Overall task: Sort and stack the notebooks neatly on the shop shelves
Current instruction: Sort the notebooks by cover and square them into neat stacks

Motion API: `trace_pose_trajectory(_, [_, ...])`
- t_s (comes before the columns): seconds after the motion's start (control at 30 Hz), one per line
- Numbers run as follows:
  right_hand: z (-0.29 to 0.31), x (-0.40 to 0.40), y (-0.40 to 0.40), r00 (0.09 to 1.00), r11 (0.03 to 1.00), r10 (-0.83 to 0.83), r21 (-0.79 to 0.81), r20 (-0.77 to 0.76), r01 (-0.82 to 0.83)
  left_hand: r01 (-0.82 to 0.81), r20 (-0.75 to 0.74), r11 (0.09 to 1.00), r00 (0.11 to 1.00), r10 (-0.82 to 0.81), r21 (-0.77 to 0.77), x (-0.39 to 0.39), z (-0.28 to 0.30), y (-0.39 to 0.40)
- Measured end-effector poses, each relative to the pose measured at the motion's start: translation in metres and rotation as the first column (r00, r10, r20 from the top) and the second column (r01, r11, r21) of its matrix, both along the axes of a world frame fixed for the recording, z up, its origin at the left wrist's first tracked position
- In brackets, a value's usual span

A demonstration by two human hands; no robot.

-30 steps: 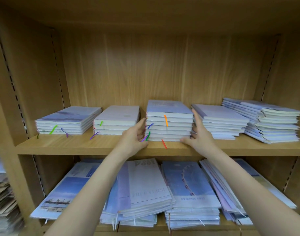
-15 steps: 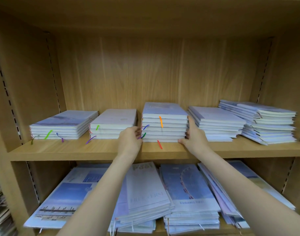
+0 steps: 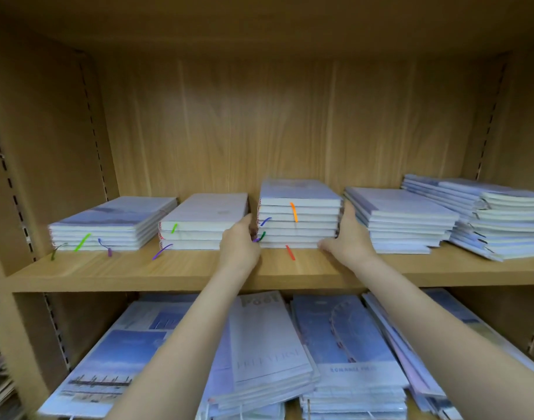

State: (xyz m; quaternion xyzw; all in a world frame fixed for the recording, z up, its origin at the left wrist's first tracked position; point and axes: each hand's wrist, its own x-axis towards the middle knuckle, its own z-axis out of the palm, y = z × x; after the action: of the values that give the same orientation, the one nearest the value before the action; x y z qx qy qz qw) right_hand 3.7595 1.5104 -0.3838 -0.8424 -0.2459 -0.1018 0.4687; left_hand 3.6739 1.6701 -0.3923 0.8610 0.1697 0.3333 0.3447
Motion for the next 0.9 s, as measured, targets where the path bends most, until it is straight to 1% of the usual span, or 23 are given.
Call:
trace_pose_trajectory(0.1, [-0.0058, -0.0005, -0.0022, 0.993, 0.980, 0.115, 0.165, 0.011, -0.115, 0.101, 0.004, 0.993, 0.995, -0.101, -0.054, -0.0047, 0.0019, 0.0011])
trace_pose_trajectory(0.17, [-0.0076, 0.0026, -0.0026, 0.984, 0.952, 0.172, 0.267, -0.052, -0.152, 0.143, -0.009, 0.988, 0.990, -0.143, -0.053, -0.0049, 0.0013, 0.0031])
trace_pose_trajectory(0.23, [-0.0083, 0.0047, -0.0043, 0.968, 0.923, 0.236, 0.330, -0.083, -0.197, 0.171, -0.032, 0.985, 0.985, -0.172, -0.036, -0.0039, -0.0012, 0.0042])
trace_pose_trajectory(0.33, [-0.0071, 0.0023, -0.0066, 0.957, 0.916, 0.286, 0.307, -0.048, -0.258, 0.258, -0.024, 0.965, 0.966, -0.259, -0.036, -0.0037, -0.0033, 0.0059])
trace_pose_trajectory(0.4, [-0.0056, -0.0007, -0.0080, 0.949, 0.911, 0.312, 0.298, -0.045, -0.285, 0.317, 0.021, 0.944, 0.948, -0.317, -0.087, -0.0056, -0.0027, 0.0077])
trace_pose_trajectory(0.5, [-0.0038, -0.0039, -0.0101, 0.946, 0.911, 0.322, 0.285, -0.038, -0.298, 0.362, 0.088, 0.921, 0.932, -0.353, -0.144, -0.0085, -0.0018, 0.0082])
trace_pose_trajectory(0.67, [-0.0040, -0.0019, -0.0104, 0.954, 0.927, 0.300, 0.245, -0.027, -0.284, 0.359, 0.113, 0.923, 0.932, -0.346, -0.140, -0.0066, -0.0033, 0.0081])
trace_pose_trajectory(0.9, [-0.0032, -0.0010, -0.0112, 0.957, 0.946, 0.290, 0.161, -0.026, -0.282, 0.296, 0.066, 0.946, 0.955, -0.289, -0.133, -0.0094, 0.0003, 0.0048])
